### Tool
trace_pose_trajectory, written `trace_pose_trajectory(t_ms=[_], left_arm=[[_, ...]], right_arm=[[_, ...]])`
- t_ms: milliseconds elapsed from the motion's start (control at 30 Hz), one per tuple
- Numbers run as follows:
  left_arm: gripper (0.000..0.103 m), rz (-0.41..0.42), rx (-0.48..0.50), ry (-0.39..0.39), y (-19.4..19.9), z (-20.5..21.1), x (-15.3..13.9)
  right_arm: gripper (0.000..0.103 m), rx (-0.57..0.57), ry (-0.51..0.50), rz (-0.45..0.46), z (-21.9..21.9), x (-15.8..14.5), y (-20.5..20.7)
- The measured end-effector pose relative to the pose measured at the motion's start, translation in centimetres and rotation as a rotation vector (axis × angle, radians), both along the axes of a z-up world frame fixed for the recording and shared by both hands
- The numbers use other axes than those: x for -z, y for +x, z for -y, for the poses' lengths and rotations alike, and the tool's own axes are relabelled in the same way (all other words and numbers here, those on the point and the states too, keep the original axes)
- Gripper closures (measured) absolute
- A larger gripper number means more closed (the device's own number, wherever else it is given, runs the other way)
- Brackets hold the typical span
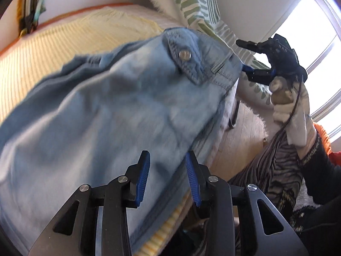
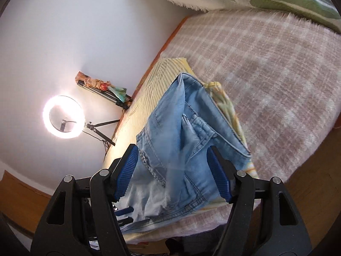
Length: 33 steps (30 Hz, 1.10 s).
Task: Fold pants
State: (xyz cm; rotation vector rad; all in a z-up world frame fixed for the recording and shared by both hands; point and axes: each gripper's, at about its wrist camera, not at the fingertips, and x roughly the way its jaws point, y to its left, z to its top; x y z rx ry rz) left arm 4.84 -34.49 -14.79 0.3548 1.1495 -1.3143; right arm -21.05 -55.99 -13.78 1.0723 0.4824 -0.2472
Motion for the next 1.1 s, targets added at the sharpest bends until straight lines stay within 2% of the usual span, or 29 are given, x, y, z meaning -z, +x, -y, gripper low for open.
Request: trace_pose_trajectory(t_ms=[167,300,333,367,400,433,533,600,667,700,733,767,900,1033,1100], left_arm=[[0.070,0.049,0.026,0.021,-1.1,0.0,0.3],[0.070,0.111,0.059,0.036,-2.2,0.6,0.4],[0.068,0.139,0.073,0.044,-2.6,0.9,0.4],[0.065,0.164,0.082,0.053,-2.9,0.9,0.5],[0.059,0.191,0.090,0.061,-3.3,1.0,0.6],[0.057,0.211,0.096,0.066,-3.5,1.1,0.4],[0.057,0.321,0.100,0.090,-4.1,1.0,0.1],[0.057,0.385,0.100,0.105,-4.4,1.1,0.2],[0.058,0.405,0.108,0.116,-4.6,1.2,0.5],[0.071,0.394,0.115,0.109,-4.6,1.1,0.5],[0.091,0.374,0.118,0.101,-4.5,1.1,0.6],[0.094,0.363,0.112,0.096,-4.3,1.1,0.5],[0.099,0.305,0.089,0.050,-3.6,0.5,-0.7],[0.099,0.289,0.106,-0.006,-4.5,-0.5,-2.6],[0.099,0.281,0.131,-0.006,-5.0,-0.8,-2.5]], right_arm=[[0.033,-0.002,0.041,0.000,-0.1,0.9,-0.4],[0.034,-0.003,-0.098,-0.155,-0.9,0.6,1.1],[0.037,-0.009,-0.122,-0.182,-1.1,0.7,1.7],[0.052,-0.016,-0.144,-0.204,-1.2,0.8,2.0],[0.079,-0.032,-0.187,-0.252,-1.5,0.9,2.6],[0.093,-0.045,-0.226,-0.294,-1.9,0.9,3.1],[0.095,-0.059,-0.238,-0.269,-2.1,0.1,3.0],[0.096,-0.039,-0.241,-0.202,-1.6,-1.7,1.9],[0.096,-0.001,-0.240,-0.138,-0.7,-3.5,0.5],[0.097,0.007,-0.239,-0.117,-0.2,-4.2,0.0],[0.097,0.015,-0.247,-0.119,0.0,-4.6,-0.3],[0.097,0.014,-0.255,-0.130,0.0,-4.7,-0.3],[0.097,-0.011,-0.264,-0.187,-0.5,-3.8,0.3],[0.097,-0.002,-0.267,-0.169,-0.9,-4.5,-0.5],[0.097,0.001,-0.297,-0.182,-1.2,-4.8,-1.1]])
